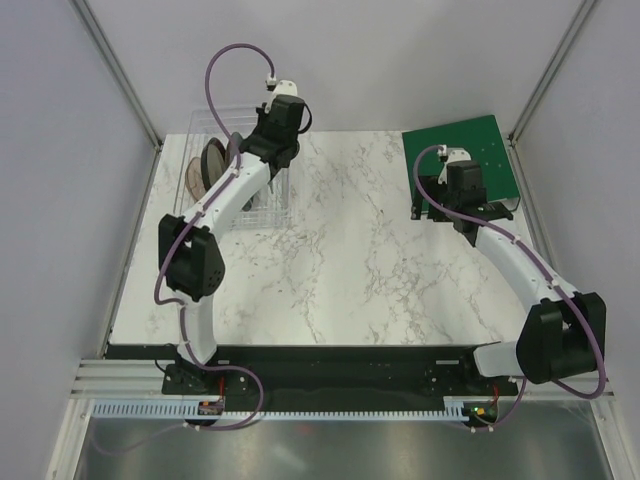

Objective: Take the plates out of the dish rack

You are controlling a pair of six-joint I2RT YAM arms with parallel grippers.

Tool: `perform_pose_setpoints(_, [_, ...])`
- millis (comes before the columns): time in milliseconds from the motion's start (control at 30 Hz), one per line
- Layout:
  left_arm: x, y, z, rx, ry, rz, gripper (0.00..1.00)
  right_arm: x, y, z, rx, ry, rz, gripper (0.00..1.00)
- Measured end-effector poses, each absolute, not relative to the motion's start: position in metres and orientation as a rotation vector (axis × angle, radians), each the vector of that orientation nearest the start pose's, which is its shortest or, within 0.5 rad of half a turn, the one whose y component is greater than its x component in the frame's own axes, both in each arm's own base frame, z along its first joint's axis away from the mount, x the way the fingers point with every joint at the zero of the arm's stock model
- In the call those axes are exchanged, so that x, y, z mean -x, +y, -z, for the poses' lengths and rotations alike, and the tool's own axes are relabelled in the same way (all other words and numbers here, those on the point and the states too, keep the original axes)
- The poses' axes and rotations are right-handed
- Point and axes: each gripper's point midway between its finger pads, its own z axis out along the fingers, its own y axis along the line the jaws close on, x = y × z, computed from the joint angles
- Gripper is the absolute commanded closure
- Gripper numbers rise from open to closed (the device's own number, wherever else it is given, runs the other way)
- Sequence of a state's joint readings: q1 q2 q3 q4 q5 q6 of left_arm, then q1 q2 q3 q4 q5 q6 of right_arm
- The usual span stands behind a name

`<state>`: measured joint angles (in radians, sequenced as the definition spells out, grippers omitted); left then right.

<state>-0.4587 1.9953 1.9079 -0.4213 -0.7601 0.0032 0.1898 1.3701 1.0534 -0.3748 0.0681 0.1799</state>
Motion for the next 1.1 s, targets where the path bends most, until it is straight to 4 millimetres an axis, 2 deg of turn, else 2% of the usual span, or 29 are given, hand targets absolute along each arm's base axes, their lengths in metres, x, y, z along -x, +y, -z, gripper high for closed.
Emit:
perform_pose_setpoints(200, [-0.520,-0.121,-0.295,0.001,1.916,-0.526,0.98,-0.376,0.076,-0.174,-0.008,2.236,-0.183,0.02])
perform_pose_setpoints(333, [-0.495,-0.122,-0.321,-0.026,1.934,-0.455,0.98,-0.375,0.093,-0.181,0.015,2.217,-0.297,0.02])
perform_pose_setpoints(500, [-0.450,-0.128,-0.369,-0.012,1.923,-0.212,0.98,-0.375,0.124,-0.200,0.042,2.153,-0.520,0.02])
perform_pose_setpoints(600, [-0.424,-0.138,-0.398,0.006,1.886,-0.020,0.98,-0.377,0.147,-0.221,0.054,2.078,-0.688,0.02])
perform_pose_setpoints(700, [-0.407,-0.153,-0.407,0.011,1.874,0.156,0.98,-0.375,0.168,-0.241,0.067,1.992,-0.863,0.02])
perform_pose_setpoints(800, [-0.399,-0.177,-0.388,0.003,1.912,0.325,0.98,-0.370,0.186,-0.252,0.081,1.922,-1.018,0.02])
perform_pose_setpoints(867, [-0.399,-0.195,-0.364,-0.001,1.955,0.423,0.98,-0.365,0.194,-0.258,0.090,1.884,-1.104,0.02])
perform_pose_setpoints(1000, [-0.391,-0.225,-0.298,-0.012,2.100,0.583,0.98,-0.362,0.210,-0.267,0.114,1.830,-1.228,0.02])
perform_pose_setpoints(1100, [-0.382,-0.238,-0.266,-0.001,2.167,0.673,0.98,-0.363,0.219,-0.267,0.125,1.814,-1.281,0.02])
